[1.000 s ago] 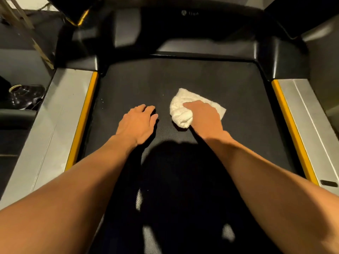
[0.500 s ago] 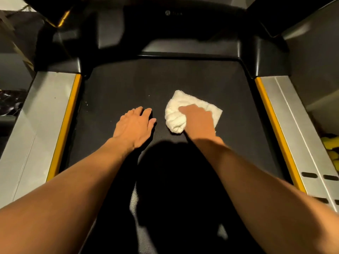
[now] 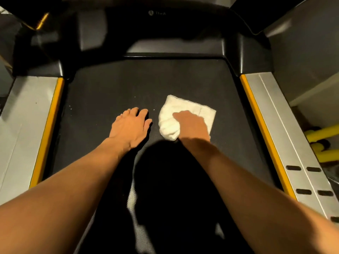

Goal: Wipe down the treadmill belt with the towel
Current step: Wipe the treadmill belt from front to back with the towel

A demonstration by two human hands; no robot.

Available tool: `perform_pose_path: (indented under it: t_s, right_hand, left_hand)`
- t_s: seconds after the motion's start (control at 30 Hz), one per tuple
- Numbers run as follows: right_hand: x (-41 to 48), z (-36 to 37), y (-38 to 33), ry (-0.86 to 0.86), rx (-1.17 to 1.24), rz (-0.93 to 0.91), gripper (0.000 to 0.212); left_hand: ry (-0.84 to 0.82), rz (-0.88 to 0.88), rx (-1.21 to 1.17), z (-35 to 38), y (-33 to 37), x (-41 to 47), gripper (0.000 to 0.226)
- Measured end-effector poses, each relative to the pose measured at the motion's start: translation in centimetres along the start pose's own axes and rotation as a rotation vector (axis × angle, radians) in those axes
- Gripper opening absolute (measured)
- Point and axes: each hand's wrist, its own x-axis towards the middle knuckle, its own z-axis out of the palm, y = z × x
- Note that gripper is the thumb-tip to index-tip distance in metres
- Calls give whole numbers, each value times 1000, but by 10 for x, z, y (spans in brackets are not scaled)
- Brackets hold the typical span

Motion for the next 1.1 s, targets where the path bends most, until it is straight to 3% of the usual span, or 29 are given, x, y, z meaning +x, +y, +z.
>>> perform_pose_path:
  t_s: [0.13, 0.23, 0.4, 0.53, 0.8, 0.97, 1.03, 1.1]
  right_hand:
    - [-13, 10, 8, -70, 26, -151, 40]
    - [7, 0, 37, -17, -51, -90, 44]
    - [0, -5, 36, 14, 40, 75, 45]
    - [-20, 5, 32, -45, 64, -125, 45]
    - [-2, -14, 87, 74, 119, 127, 41]
    - [-41, -3, 73, -1, 224, -107, 45]
    - [-31, -18, 87, -26, 72, -73, 46]
    - [-19, -27, 109, 18, 115, 46, 43]
  left_hand:
    - [41, 61, -43, 1, 12, 1, 47]
    - [30, 133, -14, 2, 20, 0, 47]
    - [30, 147, 5, 3, 19, 5, 45]
    - [45, 129, -22, 0, 30, 7, 44]
    - [13, 171, 25, 5, 35, 12, 47]
    - [39, 171, 57, 9, 45, 18, 46]
    - [27, 184, 40, 11, 51, 19, 47]
    - [21, 202, 27, 11, 54, 20, 47]
